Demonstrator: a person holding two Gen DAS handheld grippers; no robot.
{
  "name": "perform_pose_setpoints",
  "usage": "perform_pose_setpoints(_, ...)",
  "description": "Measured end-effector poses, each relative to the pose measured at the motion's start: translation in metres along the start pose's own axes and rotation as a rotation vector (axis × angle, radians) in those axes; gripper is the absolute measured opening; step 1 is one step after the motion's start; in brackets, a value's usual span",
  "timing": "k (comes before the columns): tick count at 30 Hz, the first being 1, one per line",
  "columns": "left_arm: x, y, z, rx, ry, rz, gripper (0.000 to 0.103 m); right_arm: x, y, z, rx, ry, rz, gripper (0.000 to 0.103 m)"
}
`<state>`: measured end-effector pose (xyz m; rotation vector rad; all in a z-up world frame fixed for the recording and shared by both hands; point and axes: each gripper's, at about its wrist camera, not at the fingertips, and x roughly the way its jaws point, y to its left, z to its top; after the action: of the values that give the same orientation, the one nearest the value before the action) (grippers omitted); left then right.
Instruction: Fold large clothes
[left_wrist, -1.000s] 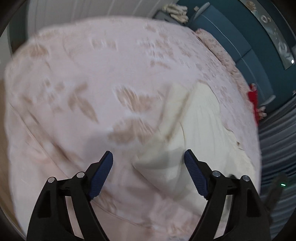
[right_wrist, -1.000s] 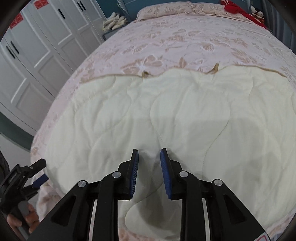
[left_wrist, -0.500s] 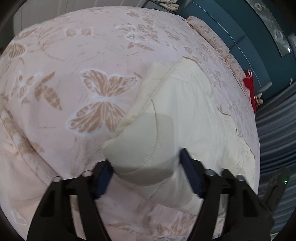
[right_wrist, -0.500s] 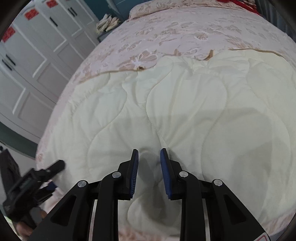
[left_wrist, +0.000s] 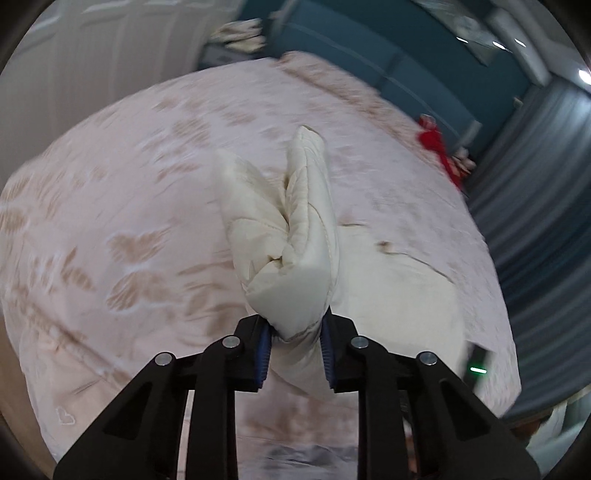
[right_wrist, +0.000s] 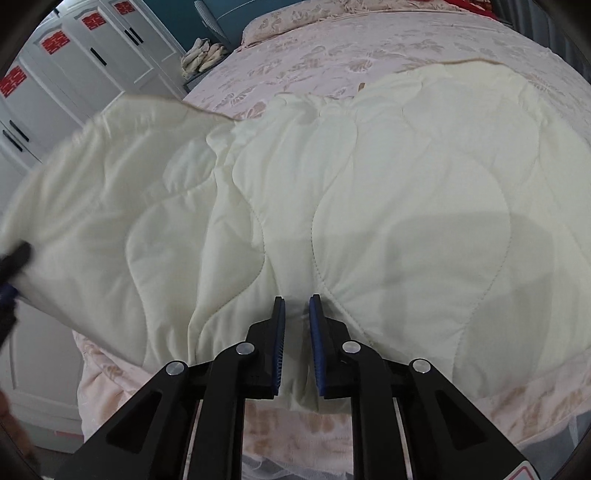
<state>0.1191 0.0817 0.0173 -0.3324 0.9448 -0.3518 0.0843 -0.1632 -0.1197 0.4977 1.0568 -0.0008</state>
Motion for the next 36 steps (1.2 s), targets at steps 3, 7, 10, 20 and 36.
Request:
perform_pose_setpoints(3,-0.006,-0.045,-0.004,0.101,0.004,-0.051,0.019,0.006,-0.009,0.001,0.033,0.002,0.032,0.009)
perform_pose_setpoints(7,0.0,-0.1,-0.015,0.231,0.026,-0.092,0.018,-0.011,-0.02,-0.001,0.08,0.013,0.086,0.009)
perform_pose_setpoints(10,0.014,-0.133,-0.024,0.297,0.062,-0.123,0.018,-0.04,-0.029,-0.01,0.056,-0.016,0.073,0.009)
perform_pose_setpoints(20,0.095,-0.228,-0.067,0.442,0.22,-0.175,0.015,-0.123,-0.123,-0.036,0.202,-0.082,-0.039,0.009)
perform_pose_setpoints(36,0.126,-0.244,-0.114,0.473,0.335,-0.174,0.022,-0.17,-0.171,-0.033,0.254,-0.141,-0.063,0.015)
